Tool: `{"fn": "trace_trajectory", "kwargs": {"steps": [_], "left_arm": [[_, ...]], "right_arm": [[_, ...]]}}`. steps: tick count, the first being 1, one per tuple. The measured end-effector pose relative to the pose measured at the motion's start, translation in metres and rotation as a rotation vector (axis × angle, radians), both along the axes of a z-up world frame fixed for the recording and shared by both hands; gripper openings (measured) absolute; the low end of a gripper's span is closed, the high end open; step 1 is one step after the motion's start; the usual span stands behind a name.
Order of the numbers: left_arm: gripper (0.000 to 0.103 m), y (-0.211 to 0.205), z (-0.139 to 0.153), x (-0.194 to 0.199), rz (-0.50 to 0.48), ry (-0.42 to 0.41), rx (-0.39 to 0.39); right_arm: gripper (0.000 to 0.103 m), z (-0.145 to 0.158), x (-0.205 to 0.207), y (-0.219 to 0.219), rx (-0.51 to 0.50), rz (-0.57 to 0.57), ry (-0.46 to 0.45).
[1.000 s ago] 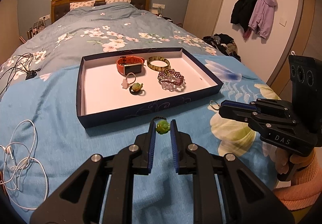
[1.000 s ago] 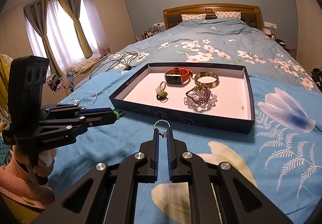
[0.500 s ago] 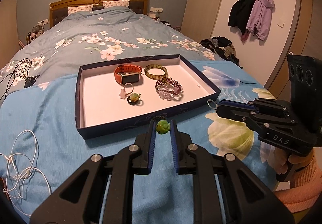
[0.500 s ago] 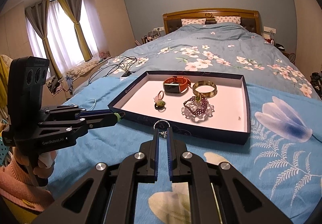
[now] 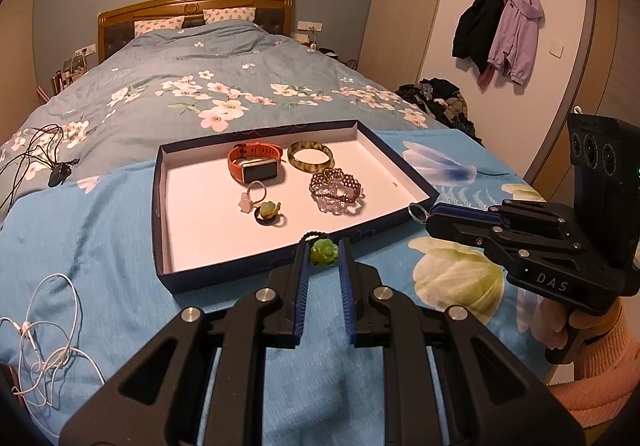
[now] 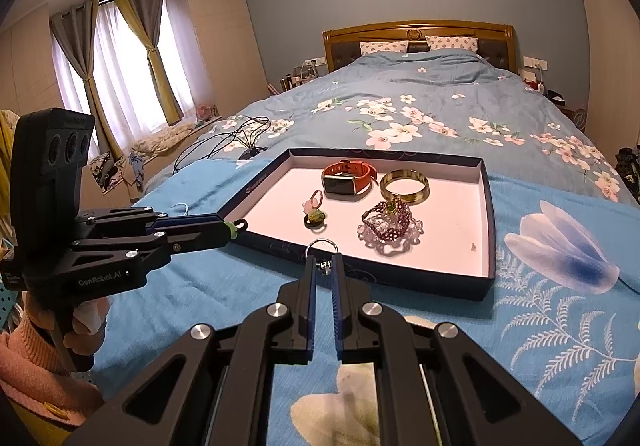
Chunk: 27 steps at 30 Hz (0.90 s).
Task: Organize jewelry
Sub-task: 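Carry the silver ring with the right tool while the left tool carries the green-bead ring toward the tray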
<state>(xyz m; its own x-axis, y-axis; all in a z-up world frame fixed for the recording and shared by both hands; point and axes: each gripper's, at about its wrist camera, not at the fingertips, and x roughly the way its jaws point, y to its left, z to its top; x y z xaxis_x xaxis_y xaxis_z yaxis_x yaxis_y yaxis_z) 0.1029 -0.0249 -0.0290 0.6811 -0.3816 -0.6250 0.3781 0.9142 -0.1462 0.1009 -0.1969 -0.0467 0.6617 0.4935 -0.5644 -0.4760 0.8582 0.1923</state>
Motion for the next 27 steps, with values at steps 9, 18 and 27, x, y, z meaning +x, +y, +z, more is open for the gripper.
{"fn": "trace_trajectory", "kwargs": {"steps": [9, 18, 27], "left_arm": [[0.015, 0.001, 0.003, 0.004, 0.01, -0.015, 0.003], [0.015, 0.002, 0.004, 0.011, 0.014, -0.019, -0.003], [0.015, 0.002, 0.005, 0.017, 0.016, -0.023, -0.004]], "right_arm": [[0.006, 0.001, 0.005, -0.002, -0.001, -0.012, -0.007], [0.006, 0.002, 0.01, -0.004, -0.007, -0.017, -0.013], [0.006, 0.002, 0.013, -0.004, -0.009, -0.021, -0.012]]}}
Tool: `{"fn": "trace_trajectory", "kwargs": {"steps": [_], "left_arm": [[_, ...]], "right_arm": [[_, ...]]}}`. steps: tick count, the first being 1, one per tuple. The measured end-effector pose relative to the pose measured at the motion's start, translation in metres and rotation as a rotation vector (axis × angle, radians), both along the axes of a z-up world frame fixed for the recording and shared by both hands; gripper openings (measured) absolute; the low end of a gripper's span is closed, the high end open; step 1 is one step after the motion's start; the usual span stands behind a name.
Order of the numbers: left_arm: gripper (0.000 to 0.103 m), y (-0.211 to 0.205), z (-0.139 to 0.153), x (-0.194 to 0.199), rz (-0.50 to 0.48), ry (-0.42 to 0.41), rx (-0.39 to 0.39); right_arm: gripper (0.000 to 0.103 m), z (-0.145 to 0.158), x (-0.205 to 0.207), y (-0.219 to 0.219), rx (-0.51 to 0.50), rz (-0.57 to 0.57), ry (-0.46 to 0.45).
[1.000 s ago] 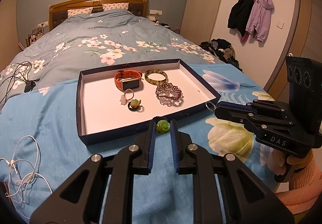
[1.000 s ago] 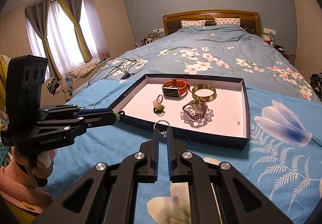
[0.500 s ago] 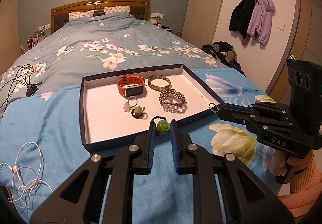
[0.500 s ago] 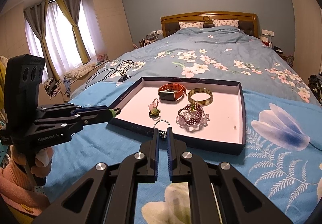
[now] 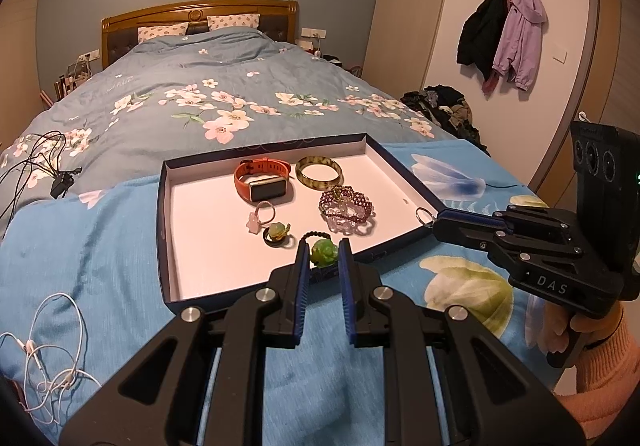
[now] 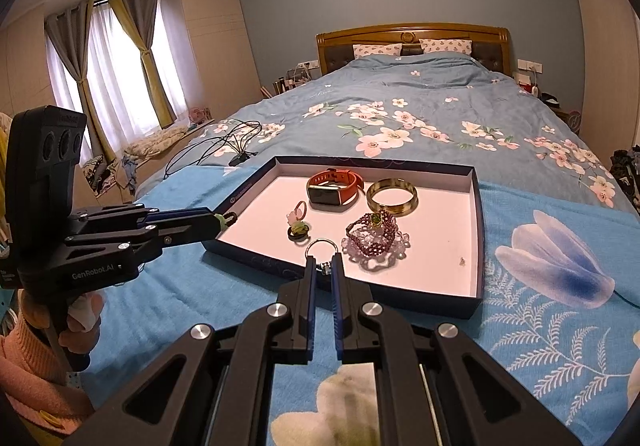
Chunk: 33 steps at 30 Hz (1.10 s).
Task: Organize jewelry
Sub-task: 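Carry the silver ring with the right tool while the left tool carries the green-bead ring toward the tray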
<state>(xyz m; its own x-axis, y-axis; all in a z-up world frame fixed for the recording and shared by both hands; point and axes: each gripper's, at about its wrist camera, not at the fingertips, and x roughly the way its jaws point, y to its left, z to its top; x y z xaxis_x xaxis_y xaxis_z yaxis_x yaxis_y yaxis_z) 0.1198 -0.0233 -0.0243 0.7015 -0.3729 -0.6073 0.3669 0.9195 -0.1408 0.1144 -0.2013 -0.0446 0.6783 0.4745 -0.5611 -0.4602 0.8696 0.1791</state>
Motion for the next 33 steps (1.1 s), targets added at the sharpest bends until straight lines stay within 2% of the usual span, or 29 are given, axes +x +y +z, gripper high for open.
{"fn": "trace_trajectory", "kwargs": {"steps": [33], "left_arm": [[0.015, 0.002, -0.003, 0.029, 0.029, -0.012, 0.012]], "right_arm": [[0.006, -0.006, 0.037, 0.007, -0.028, -0.019, 0.015]]}}
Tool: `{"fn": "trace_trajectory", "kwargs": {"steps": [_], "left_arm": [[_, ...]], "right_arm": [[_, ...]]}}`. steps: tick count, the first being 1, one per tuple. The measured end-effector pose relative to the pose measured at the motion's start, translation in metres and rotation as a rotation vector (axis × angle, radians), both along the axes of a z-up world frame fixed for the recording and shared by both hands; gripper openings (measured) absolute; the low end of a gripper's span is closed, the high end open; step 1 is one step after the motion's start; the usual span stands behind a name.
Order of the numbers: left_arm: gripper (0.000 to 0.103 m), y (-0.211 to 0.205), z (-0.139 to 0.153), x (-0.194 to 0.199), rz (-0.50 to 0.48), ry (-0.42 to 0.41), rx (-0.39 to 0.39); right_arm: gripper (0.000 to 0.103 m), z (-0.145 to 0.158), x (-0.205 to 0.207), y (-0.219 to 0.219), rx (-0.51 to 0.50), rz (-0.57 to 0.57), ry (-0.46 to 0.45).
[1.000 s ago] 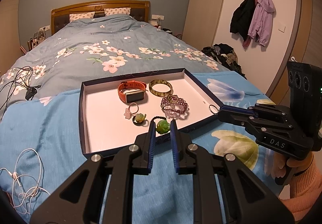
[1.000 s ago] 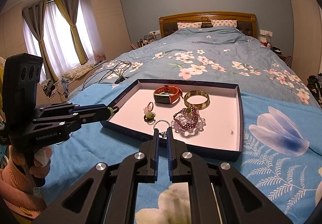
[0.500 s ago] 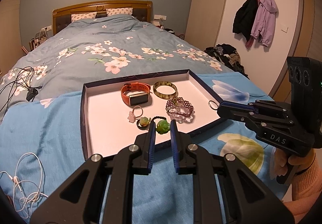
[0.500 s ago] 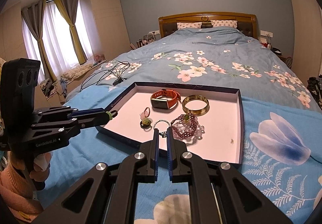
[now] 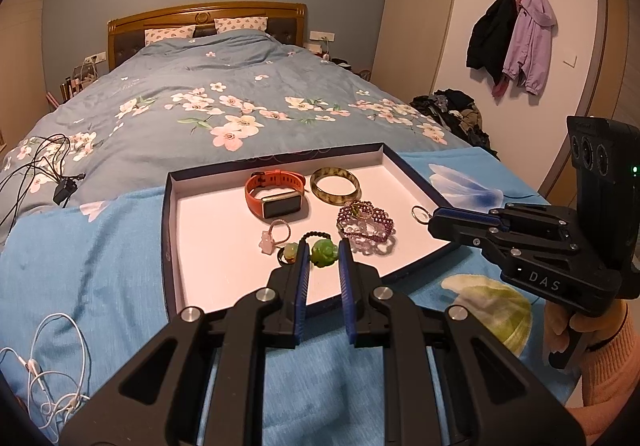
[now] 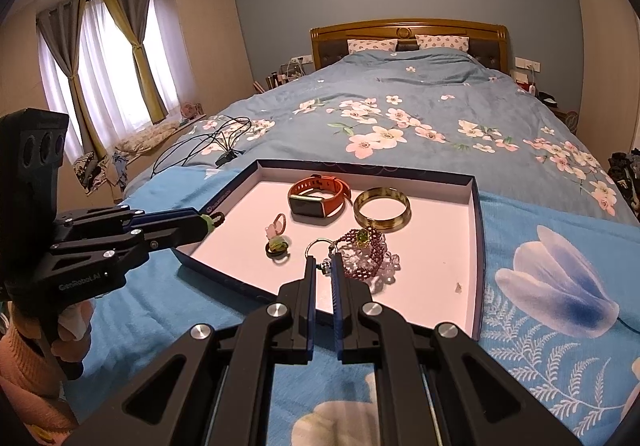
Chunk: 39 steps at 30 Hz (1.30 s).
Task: Organize jewelry
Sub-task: 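Carry the silver ring with the right tool while the left tool carries the green-bead ring toward the tray, then lower both rings into the tray beside the beaded bracelets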
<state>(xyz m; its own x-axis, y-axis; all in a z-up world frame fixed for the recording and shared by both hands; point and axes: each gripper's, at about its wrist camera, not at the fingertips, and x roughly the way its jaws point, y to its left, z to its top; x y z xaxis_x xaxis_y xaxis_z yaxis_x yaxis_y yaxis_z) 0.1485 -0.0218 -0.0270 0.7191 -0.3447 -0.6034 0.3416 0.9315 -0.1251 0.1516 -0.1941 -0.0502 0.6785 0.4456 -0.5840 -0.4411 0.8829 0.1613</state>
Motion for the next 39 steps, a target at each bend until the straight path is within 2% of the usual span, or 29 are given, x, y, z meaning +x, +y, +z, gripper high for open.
{"fn": "trace_trajectory", "kwargs": {"steps": [16, 39], "left_arm": [[0.015, 0.0, -0.004, 0.02, 0.017, 0.014, 0.018], [0.015, -0.001, -0.012, 0.029, 0.024, 0.032, 0.021]], "right_arm": [[0.006, -0.005, 0.016, 0.005, -0.022, 0.0, 0.02], [0.006, -0.009, 0.025, 0.005, -0.029, -0.006, 0.037]]}}
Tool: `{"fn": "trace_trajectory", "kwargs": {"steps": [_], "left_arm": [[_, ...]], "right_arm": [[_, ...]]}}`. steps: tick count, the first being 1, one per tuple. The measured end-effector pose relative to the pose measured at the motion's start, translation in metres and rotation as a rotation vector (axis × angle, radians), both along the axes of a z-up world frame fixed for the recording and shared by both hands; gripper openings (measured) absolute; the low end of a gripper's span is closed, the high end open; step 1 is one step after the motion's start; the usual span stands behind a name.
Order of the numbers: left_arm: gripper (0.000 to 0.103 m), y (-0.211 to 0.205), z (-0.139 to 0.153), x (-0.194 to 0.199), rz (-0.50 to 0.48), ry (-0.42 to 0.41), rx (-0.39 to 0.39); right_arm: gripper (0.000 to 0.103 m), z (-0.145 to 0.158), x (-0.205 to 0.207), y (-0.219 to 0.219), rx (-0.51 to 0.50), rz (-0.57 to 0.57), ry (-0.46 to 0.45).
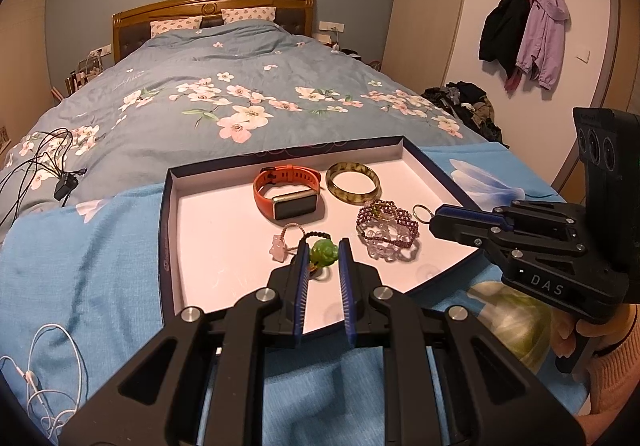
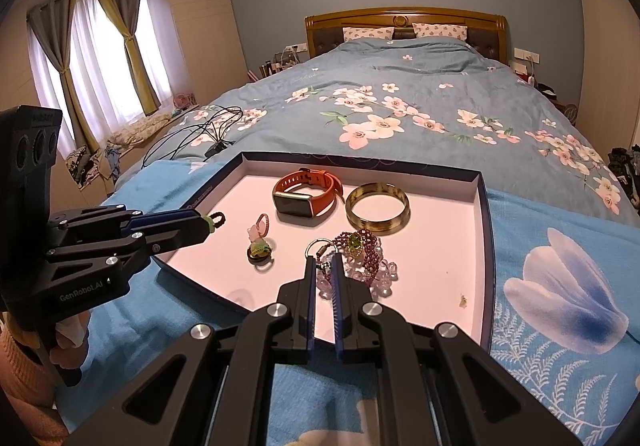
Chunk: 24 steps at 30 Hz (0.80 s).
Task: Organize jewelry
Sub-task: 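Lower both rings into the tray beside the beaded bracelets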
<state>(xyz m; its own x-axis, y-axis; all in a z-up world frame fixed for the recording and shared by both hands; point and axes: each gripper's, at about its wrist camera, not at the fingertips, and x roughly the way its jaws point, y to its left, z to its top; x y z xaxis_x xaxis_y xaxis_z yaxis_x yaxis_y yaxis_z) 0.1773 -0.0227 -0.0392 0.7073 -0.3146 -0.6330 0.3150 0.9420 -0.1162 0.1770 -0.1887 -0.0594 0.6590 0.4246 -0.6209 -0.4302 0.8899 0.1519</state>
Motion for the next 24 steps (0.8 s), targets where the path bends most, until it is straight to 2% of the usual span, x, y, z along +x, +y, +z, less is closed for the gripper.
{"fn": "trace_trajectory", "kwargs": {"steps": [24], "left_arm": [[0.015, -0.004, -0.024, 0.022, 0.025, 0.057, 0.016]], "right_arm": [[0.006, -0.015, 0.018, 0.009, -0.03, -0.016, 0.056]]}}
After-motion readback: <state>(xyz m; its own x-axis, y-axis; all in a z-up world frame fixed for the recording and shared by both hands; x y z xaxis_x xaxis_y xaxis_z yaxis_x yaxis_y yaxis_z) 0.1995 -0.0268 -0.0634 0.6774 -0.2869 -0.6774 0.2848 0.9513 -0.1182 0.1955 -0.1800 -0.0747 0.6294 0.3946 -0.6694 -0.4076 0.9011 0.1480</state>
